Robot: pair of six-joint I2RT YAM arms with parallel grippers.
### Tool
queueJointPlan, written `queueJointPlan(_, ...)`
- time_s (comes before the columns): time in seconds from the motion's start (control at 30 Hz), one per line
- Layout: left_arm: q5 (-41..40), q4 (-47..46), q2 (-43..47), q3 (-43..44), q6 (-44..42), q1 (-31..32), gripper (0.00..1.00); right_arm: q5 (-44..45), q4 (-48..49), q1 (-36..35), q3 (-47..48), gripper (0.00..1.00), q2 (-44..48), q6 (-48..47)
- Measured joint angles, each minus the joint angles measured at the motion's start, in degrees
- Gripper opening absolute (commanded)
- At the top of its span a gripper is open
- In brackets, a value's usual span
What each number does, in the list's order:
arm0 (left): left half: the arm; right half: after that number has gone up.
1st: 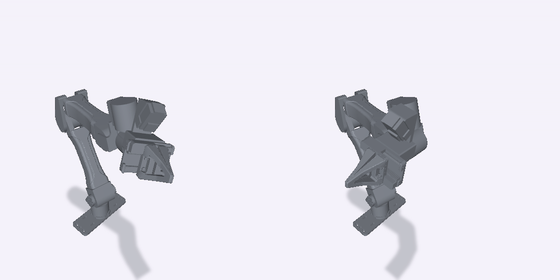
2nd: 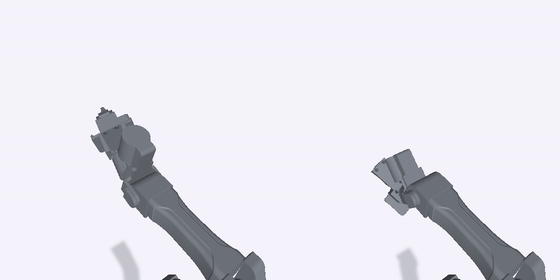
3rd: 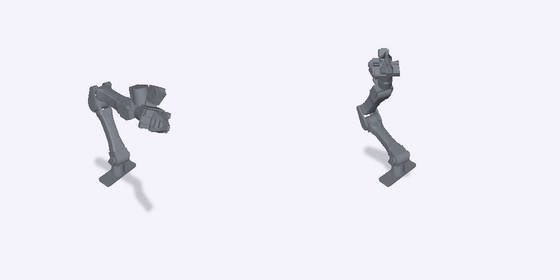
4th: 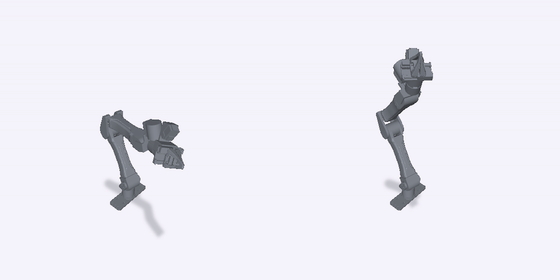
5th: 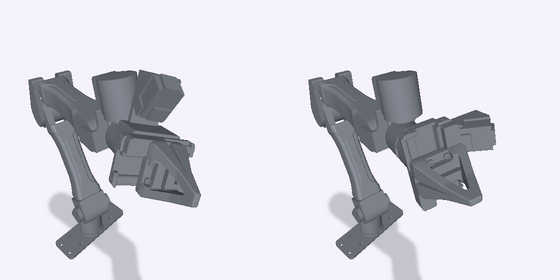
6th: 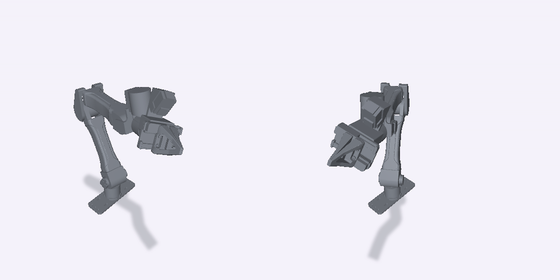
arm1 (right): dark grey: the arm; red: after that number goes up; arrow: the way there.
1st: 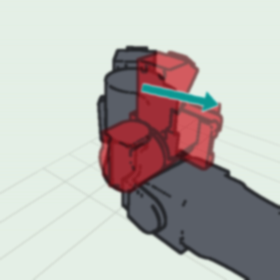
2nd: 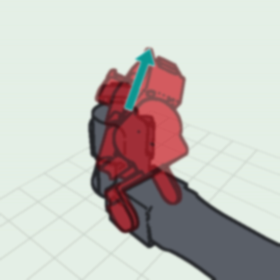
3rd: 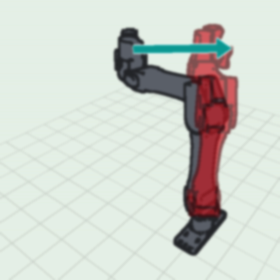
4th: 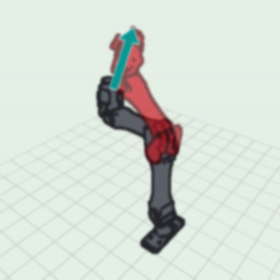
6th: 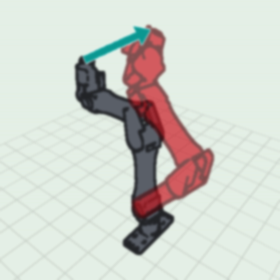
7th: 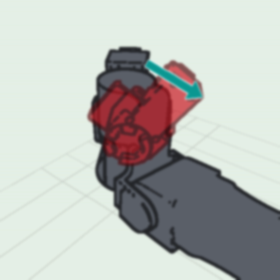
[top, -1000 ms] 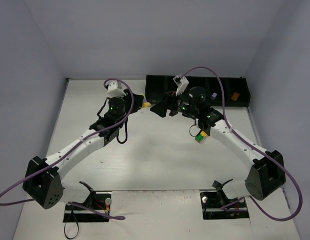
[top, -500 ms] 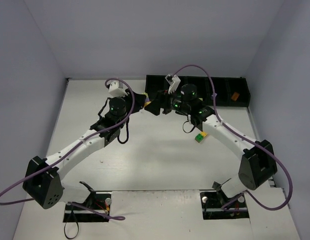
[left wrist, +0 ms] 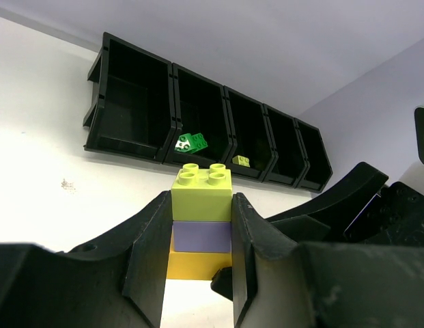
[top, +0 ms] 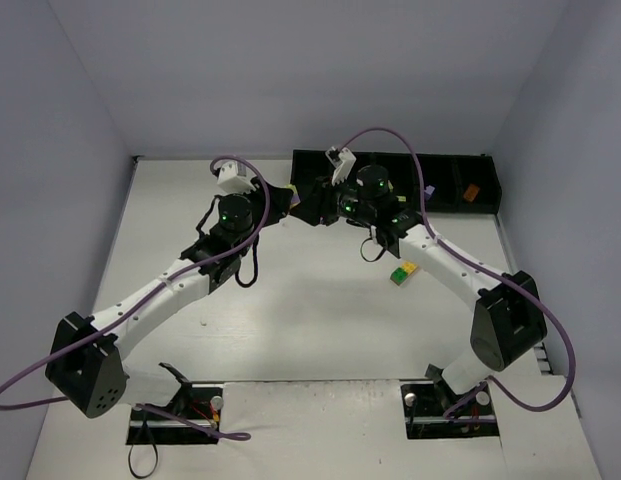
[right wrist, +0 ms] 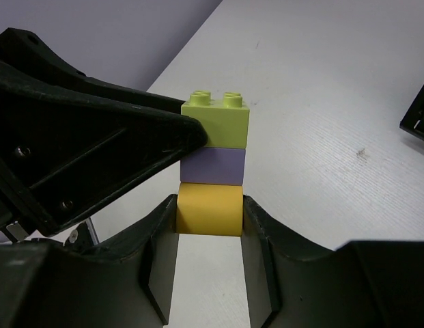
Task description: Sort the legos into containers by color
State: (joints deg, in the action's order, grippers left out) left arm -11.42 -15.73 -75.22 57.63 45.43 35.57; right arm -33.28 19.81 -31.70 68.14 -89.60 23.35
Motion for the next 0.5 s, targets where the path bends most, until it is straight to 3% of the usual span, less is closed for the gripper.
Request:
queueJointPlan(0.03,0.0,0.0,0.0,0.0,0.0,0.0,0.0,0.0,0.0,0.0,0.0,0.07,0.0,0.0)
queueJointPlan(0.2,0.2,0.0,0.0,0.0,-0.1,0.0,0.22,0.0,0.1,-0.2,0.0,0.04,-0.1,-0.5)
queueJointPlan(0.5,0.9,0.2,0.0,0.0,0.0,-0.1,0.24,0.0,-0.1,-0.2,0.0,0.04,-0.1,-0.9)
